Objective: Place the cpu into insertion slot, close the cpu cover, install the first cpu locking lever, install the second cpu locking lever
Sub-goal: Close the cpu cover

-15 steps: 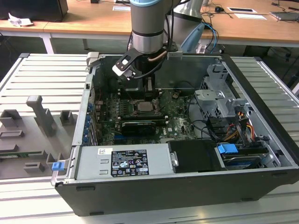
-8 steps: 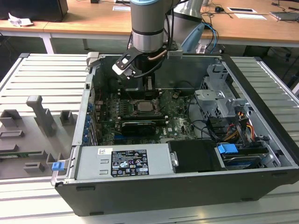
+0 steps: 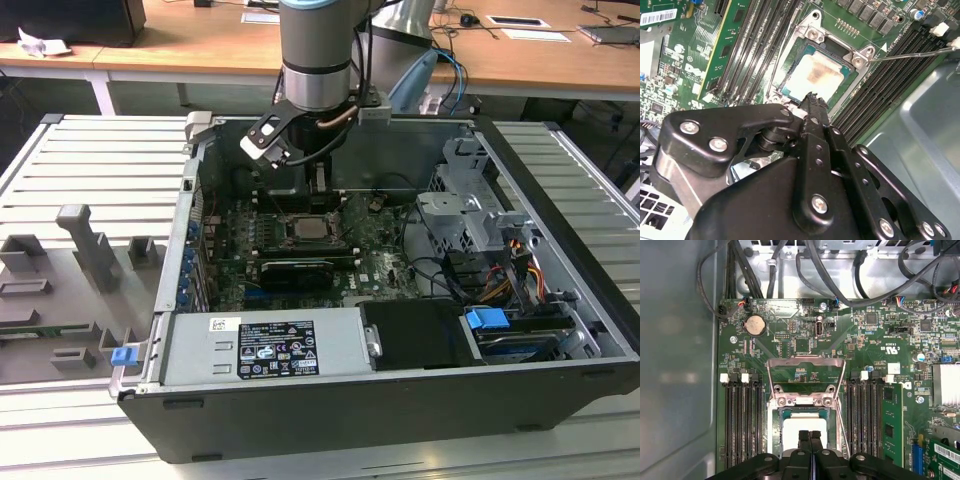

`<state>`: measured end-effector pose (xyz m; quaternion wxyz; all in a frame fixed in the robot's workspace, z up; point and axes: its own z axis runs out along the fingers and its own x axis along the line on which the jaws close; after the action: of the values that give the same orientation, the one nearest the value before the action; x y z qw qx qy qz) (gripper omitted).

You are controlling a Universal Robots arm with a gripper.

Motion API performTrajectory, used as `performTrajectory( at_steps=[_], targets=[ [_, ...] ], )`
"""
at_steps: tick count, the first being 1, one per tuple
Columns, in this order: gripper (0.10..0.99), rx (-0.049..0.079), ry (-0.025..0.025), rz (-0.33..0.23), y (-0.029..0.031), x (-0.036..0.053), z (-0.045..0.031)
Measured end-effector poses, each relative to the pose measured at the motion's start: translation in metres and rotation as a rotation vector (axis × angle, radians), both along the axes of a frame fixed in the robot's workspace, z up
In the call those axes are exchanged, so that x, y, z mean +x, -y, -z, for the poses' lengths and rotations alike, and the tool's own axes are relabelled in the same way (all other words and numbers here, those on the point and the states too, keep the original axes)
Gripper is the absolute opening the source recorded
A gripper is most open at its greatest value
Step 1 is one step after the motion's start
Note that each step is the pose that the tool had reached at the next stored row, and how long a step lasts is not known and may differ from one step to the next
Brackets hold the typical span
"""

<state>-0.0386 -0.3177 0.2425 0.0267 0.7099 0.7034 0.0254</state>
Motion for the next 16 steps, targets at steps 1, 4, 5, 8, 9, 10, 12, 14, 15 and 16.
performTrajectory(
  at_steps=[1, 4, 5, 8, 9, 10, 12, 14, 15, 16],
  targets=[
    [0.106, 0.0, 0.0, 0.0, 0.0, 0.0, -0.0002],
    [0.106, -0.001, 0.0, 0.0, 0.0, 0.0, -0.0006],
    [0.106, -0.001, -0.0001, 0.0, -0.0001, 0.0, -0.0009],
    [0.106, -0.001, -0.0001, 0.0, -0.0001, 0.0, -0.002],
    [0.106, -0.001, 0.0001, 0.0, -0.0002, 0.0, -0.0023],
    [0.106, -0.001, 0.0002, 0.0, -0.0002, 0.0, -0.0023],
    [0.106, -0.001, 0.0001, 0.0, -0.0002, 0.0, -0.0027],
    [0.106, -0.001, 0.0, 0.0, -0.0002, 0.0, -0.0029],
    [0.106, -0.001, 0.0, 0.0, -0.0002, 0.0, -0.003],
    [0.106, -0.002, -0.0002, 0.0, -0.0001, 0.0, -0.0039]
  ],
)
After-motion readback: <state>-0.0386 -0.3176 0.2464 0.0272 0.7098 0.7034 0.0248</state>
